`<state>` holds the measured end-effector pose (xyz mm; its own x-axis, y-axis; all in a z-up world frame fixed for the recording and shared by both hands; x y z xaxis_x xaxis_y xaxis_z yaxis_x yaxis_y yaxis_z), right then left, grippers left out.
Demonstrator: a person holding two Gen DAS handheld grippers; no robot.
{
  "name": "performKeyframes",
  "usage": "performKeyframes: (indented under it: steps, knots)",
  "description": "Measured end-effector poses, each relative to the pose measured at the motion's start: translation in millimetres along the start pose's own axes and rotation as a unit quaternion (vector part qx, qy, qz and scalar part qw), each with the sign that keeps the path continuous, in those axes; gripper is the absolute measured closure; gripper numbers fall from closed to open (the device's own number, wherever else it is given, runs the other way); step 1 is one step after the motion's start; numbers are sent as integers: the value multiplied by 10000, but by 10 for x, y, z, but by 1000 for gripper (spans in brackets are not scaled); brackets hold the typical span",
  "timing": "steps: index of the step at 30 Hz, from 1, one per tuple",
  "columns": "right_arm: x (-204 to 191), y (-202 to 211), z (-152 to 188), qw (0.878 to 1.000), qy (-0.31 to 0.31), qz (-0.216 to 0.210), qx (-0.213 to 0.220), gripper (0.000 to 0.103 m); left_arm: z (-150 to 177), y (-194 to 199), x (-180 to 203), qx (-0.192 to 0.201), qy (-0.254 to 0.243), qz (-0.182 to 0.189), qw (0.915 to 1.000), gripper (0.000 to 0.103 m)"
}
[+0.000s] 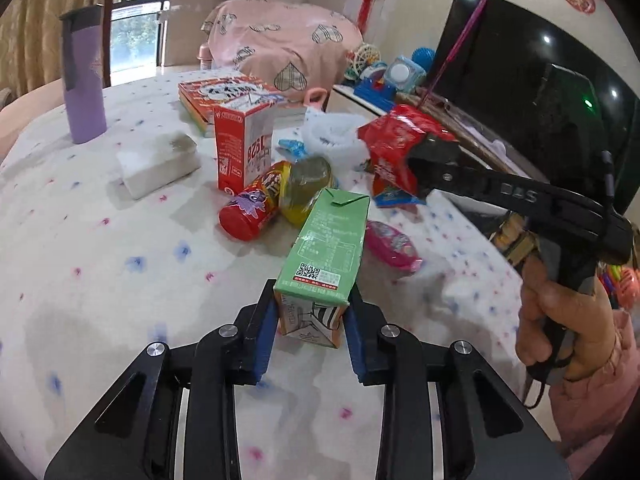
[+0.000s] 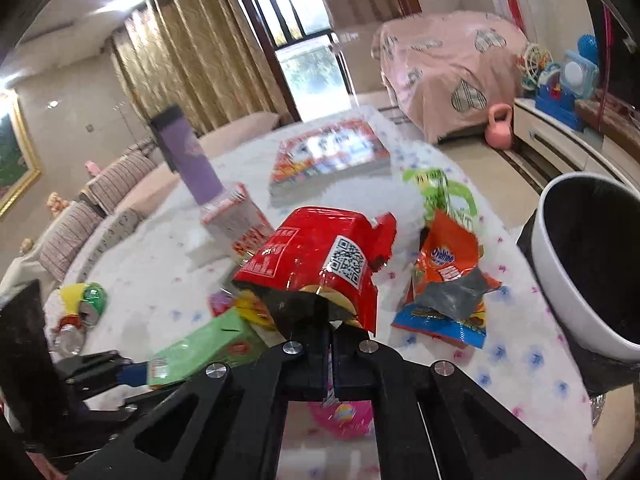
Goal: Collect trash
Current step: 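Grasp the green juice carton with the left tool while the right tool grasps the red wrapper, then carry both items over the trash bin and open both tools to drop them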
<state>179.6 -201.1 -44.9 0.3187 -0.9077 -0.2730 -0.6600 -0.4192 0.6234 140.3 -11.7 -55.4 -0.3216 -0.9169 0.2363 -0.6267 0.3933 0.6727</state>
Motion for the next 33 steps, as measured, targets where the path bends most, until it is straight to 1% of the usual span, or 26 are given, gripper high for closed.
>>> performKeyframes:
  steps: [2, 5, 8, 10, 16, 21, 27, 33]
  knots:
    - [-11, 159, 10, 9999, 3, -133, 92, 103, -18, 75, 64, 113, 42, 18, 9999, 74]
    - [23, 379, 51, 9996, 0, -204, 209, 103, -66, 183, 231, 298, 35, 88, 9995, 74]
    - [161, 569, 109, 9995, -110, -158, 269, 103, -140, 218, 415, 433, -31, 197, 9989, 74]
    - [303, 675, 147, 9993, -223, -65, 280, 103, -208, 171, 546, 443, -84, 280, 9986, 74]
    - [792, 917, 175, 9972, -607, 285, 321, 103, -382, -95, 1021, 363, -355, 542, 9972, 74]
    - [1204, 1110, 158, 9939, -840, 594, 388, 103, -515, -347, 1357, 267, -551, 652, 9960, 74]
    - [1564, 1169, 70, 9907, -1028, 792, 403, 103, -745, -589, 1610, 215, -660, 653, 9954, 74]
    - [1807, 1057, -15, 9906, -1032, 873, 221, 103, -940, -846, 1800, 118, -674, 538, 9962, 74]
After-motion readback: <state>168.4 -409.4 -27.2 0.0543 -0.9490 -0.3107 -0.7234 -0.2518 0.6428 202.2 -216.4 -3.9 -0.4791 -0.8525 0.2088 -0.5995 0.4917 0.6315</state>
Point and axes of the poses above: each gripper's, at about its wrist camera, not at the fingertips, and y roughly against the way its jaws point, x to its right, z to its underside, the point moved 1 cm from there along -y, roughly the way its jaws point
